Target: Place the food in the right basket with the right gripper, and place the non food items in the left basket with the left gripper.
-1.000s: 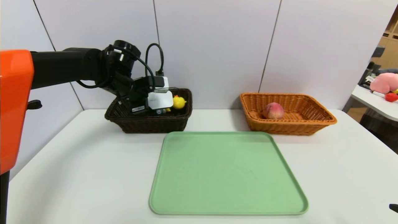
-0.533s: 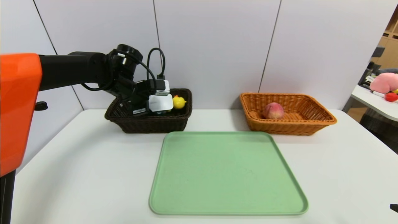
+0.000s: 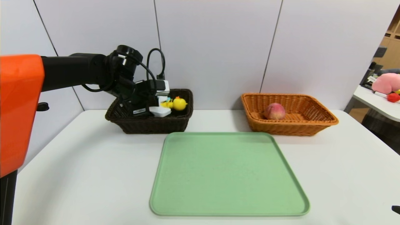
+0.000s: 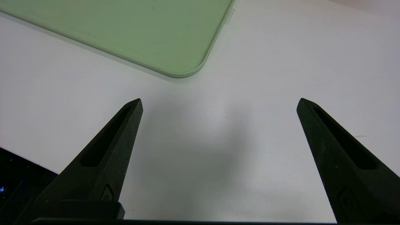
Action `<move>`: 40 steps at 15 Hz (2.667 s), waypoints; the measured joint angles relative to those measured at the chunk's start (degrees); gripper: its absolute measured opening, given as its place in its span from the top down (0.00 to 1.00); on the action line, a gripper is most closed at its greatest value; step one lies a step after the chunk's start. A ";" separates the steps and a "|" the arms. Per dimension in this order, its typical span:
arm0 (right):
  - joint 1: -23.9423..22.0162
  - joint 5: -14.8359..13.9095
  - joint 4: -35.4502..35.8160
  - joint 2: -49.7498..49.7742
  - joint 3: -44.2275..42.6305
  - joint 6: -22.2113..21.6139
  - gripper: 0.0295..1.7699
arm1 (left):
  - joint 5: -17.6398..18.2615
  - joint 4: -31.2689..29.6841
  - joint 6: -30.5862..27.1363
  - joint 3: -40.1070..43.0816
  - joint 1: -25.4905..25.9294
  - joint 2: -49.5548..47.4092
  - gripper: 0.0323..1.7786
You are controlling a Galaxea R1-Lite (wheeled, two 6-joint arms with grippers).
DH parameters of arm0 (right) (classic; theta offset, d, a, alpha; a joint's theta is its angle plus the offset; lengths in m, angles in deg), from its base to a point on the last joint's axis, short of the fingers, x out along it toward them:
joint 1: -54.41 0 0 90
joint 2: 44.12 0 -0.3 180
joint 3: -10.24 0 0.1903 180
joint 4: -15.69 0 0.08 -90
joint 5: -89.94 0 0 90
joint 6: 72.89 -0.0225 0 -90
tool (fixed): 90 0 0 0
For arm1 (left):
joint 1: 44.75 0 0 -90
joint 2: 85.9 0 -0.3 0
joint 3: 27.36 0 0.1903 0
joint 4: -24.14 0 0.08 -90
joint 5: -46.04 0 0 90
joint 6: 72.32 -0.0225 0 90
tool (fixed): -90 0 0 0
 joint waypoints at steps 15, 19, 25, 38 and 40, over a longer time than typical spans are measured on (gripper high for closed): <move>-0.09 -0.20 0.52 -0.91 -1.67 0.51 0.04 | 4.51 12.59 11.08 0.27 -1.93 -15.66 0.07; -0.09 -0.62 0.50 -0.67 -3.52 2.58 0.04 | 5.36 15.77 14.31 0.52 -2.95 -22.61 0.06; -0.17 -0.68 0.39 -0.55 -6.94 5.18 0.04 | 5.91 18.71 17.92 7.33 -3.45 -36.23 0.05; -5.53 -1.12 -0.02 1.40 -9.23 8.55 0.04 | -7.38 10.03 48.08 43.06 -3.12 -64.87 0.05; -7.44 -1.15 -0.04 2.36 -8.87 8.66 0.04 | -8.24 5.57 49.52 49.42 -2.78 -69.04 0.05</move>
